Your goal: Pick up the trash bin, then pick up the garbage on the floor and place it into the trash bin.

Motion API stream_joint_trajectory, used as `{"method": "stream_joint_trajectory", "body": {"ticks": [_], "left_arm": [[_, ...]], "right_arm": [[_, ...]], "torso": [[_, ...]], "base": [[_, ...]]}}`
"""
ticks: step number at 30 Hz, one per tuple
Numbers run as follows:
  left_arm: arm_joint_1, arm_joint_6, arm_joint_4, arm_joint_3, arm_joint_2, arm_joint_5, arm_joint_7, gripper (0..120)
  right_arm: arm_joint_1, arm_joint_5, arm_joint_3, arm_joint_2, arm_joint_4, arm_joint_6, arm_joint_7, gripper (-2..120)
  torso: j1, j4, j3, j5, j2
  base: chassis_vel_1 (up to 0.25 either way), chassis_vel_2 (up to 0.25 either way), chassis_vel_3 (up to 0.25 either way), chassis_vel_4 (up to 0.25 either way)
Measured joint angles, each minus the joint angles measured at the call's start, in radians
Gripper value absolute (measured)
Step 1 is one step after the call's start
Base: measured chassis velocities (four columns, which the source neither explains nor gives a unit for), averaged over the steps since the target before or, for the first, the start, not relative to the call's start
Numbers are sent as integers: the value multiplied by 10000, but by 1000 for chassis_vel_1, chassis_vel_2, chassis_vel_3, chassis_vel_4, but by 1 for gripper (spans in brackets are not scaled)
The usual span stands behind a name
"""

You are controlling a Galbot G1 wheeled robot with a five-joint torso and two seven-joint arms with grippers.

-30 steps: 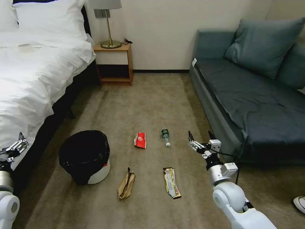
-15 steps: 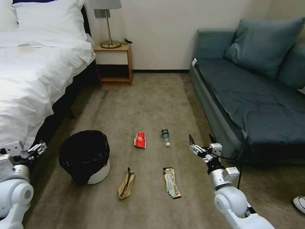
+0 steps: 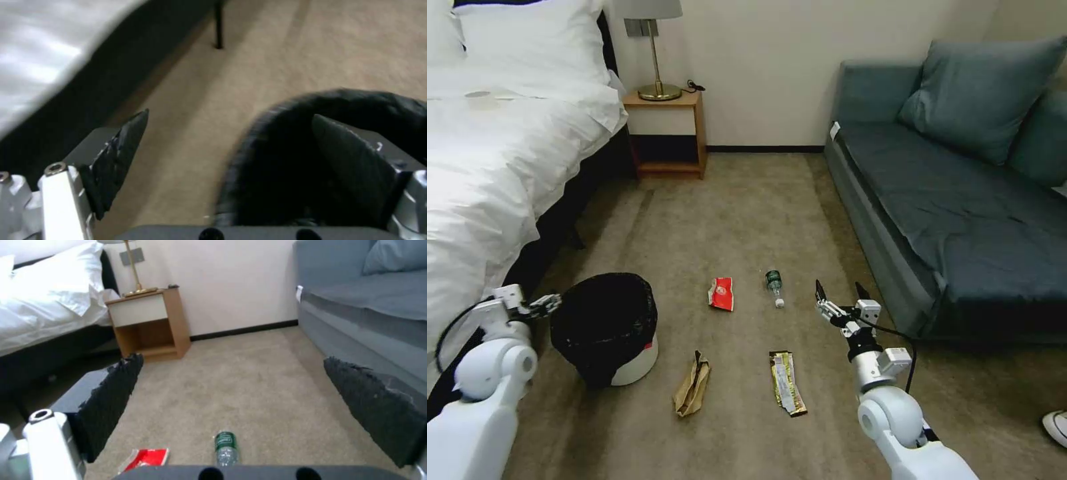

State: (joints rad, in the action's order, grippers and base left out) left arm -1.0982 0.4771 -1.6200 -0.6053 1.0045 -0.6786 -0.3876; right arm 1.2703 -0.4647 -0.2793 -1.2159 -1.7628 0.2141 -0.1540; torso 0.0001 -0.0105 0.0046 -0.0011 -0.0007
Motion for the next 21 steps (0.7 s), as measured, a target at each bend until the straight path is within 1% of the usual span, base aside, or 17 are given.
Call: {"method": "stream_joint_trajectory", "body": {"ticks": [1, 2, 3, 4, 5, 7, 8, 10, 12, 13, 16, 17, 18, 19, 21], "left_arm": [[0, 0, 0, 0, 0, 0, 0, 98], [333, 1, 281, 438, 0, 3, 9, 98], [333, 1, 281, 438, 0, 3, 9, 98], [552, 4, 456, 698, 21, 18, 24, 98], [552, 4, 456, 698, 21, 18, 24, 98], [859, 4, 743, 994, 116, 89, 42, 97], [859, 4, 743, 994, 116, 89, 42, 97], [1061, -1, 1118, 1118, 208, 281, 107, 97], [1067, -9, 1202, 1117, 200, 344, 131, 97], [1010, -39, 1327, 1039, 88, 443, 191, 97], [970, -59, 1349, 981, 23, 472, 208, 97], [836, -92, 1341, 816, -183, 480, 282, 97], [768, -93, 1316, 725, -295, 454, 312, 97], [726, -93, 1308, 643, -384, 427, 352, 97], [710, -92, 1315, 568, -428, 410, 383, 97]], "right_arm": [[0, 0, 0, 0, 0, 0, 0, 100], [-28, 12, -3, -72, 97, 1, 2, 100], [-28, 12, -3, -72, 97, 1, 2, 100], [-46, 21, -13, -120, 177, 6, 2, 100], [-46, 21, -13, -120, 177, 6, 2, 100], [-92, 25, -60, -174, 303, 23, 2, 100], [-92, 25, -60, -174, 303, 23, 2, 100], [-180, 19, -137, -235, 478, 40, -14, 100], [-211, 14, -147, -241, 523, 40, -22, 100], [-325, 0, -143, -257, 643, 39, -37, 100], [-373, -2, -128, -270, 686, 38, -39, 100], [-552, -5, -24, -349, 803, 18, -43, 100], [-626, -5, 38, -402, 845, 6, -46, 100], [-715, -10, 110, -467, 886, -12, -51, 100], [-791, -17, 165, -525, 918, -24, -56, 100]], "torso": [[0, 0, 0, 0, 0], [0, -1, 0, 0, 0], [0, -1, 0, 0, 0], [0, -2, 0, 0, 0], [0, -2, 0, 0, 0], [-1, -1, 0, 2, 0], [-1, -1, 0, 2, 0], [0, 0, 0, 1, 0], [0, 0, 0, 1, 0], [0, 1, 0, -1, 0], [0, 2, 0, 0, 0], [0, 4, 0, 0, 0], [0, 6, 0, 0, 0], [-1, 6, -1, 2, 0], [-1, 6, -1, 2, 1]], "base": [[0, 0, 0, 0], [0, 0, 0, 0], [0, 0, 0, 0], [0, 0, 0, 0], [0, 0, 0, 0], [0, 0, 0, 0], [0, 0, 0, 0], [0, 0, 0, 0], [0, 0, 0, 0], [0, 0, 0, 0], [0, 0, 0, 0], [0, 0, 0, 0], [0, 0, 0, 0], [0, 0, 0, 0], [0, 0, 0, 0]]}}
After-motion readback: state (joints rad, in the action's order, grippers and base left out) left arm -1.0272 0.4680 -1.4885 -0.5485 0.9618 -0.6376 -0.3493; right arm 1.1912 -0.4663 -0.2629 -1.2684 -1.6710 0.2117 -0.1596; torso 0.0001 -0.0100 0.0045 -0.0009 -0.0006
